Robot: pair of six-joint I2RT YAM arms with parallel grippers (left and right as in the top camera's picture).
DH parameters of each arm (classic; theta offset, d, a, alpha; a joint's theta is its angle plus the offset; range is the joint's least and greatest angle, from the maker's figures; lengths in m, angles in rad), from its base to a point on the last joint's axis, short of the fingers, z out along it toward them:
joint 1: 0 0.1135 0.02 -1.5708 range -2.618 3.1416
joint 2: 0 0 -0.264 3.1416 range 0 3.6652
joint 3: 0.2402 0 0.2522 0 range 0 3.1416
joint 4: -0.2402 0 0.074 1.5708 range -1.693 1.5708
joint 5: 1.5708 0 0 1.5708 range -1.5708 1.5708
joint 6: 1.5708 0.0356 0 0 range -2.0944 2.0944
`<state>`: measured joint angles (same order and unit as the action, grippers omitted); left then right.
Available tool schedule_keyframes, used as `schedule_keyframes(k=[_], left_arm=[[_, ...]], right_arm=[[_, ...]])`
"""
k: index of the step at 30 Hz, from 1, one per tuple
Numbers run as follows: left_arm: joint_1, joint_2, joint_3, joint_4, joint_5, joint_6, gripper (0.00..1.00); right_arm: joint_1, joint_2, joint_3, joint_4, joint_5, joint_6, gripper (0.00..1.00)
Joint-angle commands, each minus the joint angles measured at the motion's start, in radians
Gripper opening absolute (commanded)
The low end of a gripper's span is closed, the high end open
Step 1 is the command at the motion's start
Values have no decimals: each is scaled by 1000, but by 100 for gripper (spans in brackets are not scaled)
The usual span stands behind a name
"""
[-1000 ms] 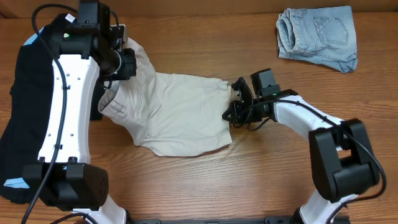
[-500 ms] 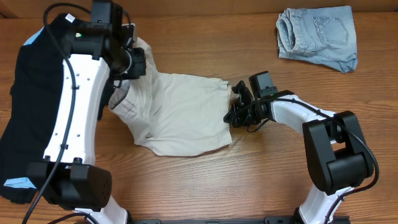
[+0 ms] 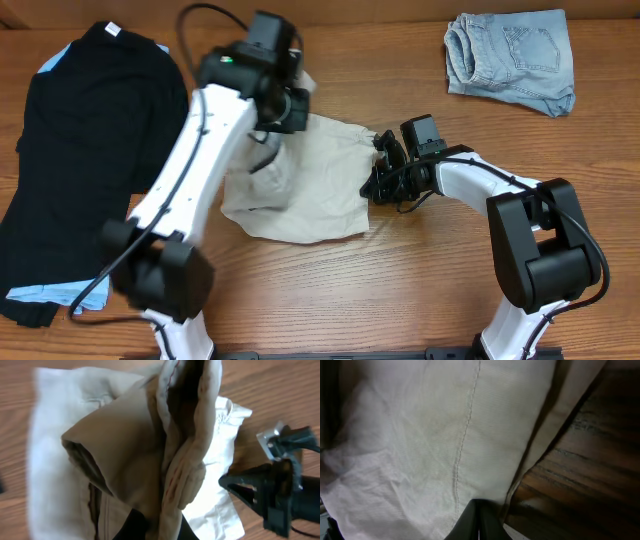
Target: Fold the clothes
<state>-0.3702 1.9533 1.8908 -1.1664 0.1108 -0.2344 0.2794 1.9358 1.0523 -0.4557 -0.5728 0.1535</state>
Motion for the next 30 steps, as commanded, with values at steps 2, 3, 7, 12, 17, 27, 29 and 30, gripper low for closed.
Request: schedule_keyframes(k=[2, 3, 7, 12, 17, 27, 29, 30], left_arm=[[-53, 107, 0, 63, 40, -60, 13], [-63, 123, 1, 81, 59, -61, 27], [-93, 167, 1, 140, 102, -61, 43], [-103, 158, 31, 165, 149, -54, 47], [-81, 146, 198, 24, 142, 29, 58], [32, 139, 536, -245, 22, 154, 81], [62, 139, 536, -259, 10, 161, 82], [76, 139, 533, -266, 9, 161, 82]], right_arm=[[-6, 6, -4, -6, 33, 0, 4], [-6, 6, -4, -6, 32, 0, 4], [-15, -11, -3, -1, 17, 12, 4], [-71, -93, -3, -6, -8, 59, 4], [-125, -200, -3, -52, -13, 83, 32], [-71, -214, -3, -53, 16, 48, 100], [-35, -190, -3, -51, 64, 48, 100], [-13, -174, -3, -50, 100, 49, 100]])
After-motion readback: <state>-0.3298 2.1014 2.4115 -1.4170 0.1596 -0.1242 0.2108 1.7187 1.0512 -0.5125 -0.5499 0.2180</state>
